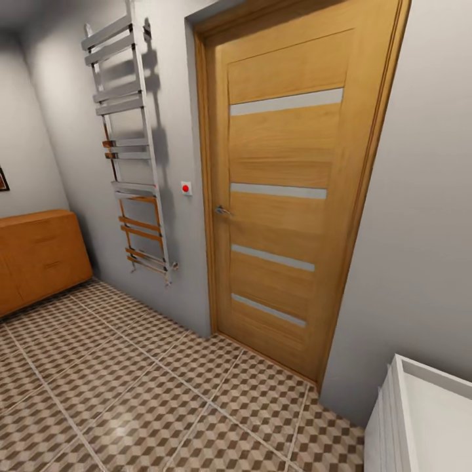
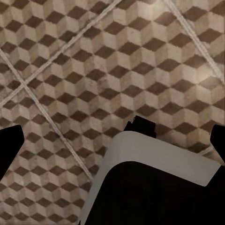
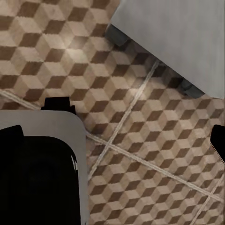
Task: Take the four mousetraps from the cabinet in the bathroom and place them on the bathroom floor. Make sure all four end up on the same floor surface, and ensure that at least two of them are either under or directly next to the same bathroom sink.
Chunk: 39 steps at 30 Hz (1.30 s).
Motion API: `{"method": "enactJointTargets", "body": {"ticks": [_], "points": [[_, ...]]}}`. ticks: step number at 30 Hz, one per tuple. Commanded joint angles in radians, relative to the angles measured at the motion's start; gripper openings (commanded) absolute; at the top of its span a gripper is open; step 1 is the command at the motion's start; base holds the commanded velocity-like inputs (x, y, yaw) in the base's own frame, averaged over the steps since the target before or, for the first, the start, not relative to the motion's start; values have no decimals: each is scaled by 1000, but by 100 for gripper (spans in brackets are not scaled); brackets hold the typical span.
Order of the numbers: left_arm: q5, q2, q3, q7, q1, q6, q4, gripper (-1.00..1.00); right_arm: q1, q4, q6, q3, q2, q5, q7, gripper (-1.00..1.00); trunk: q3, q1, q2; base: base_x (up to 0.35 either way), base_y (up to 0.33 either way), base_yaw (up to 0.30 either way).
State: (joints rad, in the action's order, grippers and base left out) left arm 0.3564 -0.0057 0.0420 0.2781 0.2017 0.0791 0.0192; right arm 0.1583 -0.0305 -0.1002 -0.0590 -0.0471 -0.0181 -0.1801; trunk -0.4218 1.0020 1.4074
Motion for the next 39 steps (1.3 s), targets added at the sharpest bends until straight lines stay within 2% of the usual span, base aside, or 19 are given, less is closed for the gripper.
{"method": "enactJointTargets", "body": {"ticks": [1,39], "points": [[7,0,5,3,1,4,-1,100,1,-3,-6,-6,0,-2,-2,100,-1,0,1,0,0,271],[6,0,5,3,1,4,-1,100,1,-3,-6,-5,2,-2,-2,100,-1,0,1,0,0,271]]}}
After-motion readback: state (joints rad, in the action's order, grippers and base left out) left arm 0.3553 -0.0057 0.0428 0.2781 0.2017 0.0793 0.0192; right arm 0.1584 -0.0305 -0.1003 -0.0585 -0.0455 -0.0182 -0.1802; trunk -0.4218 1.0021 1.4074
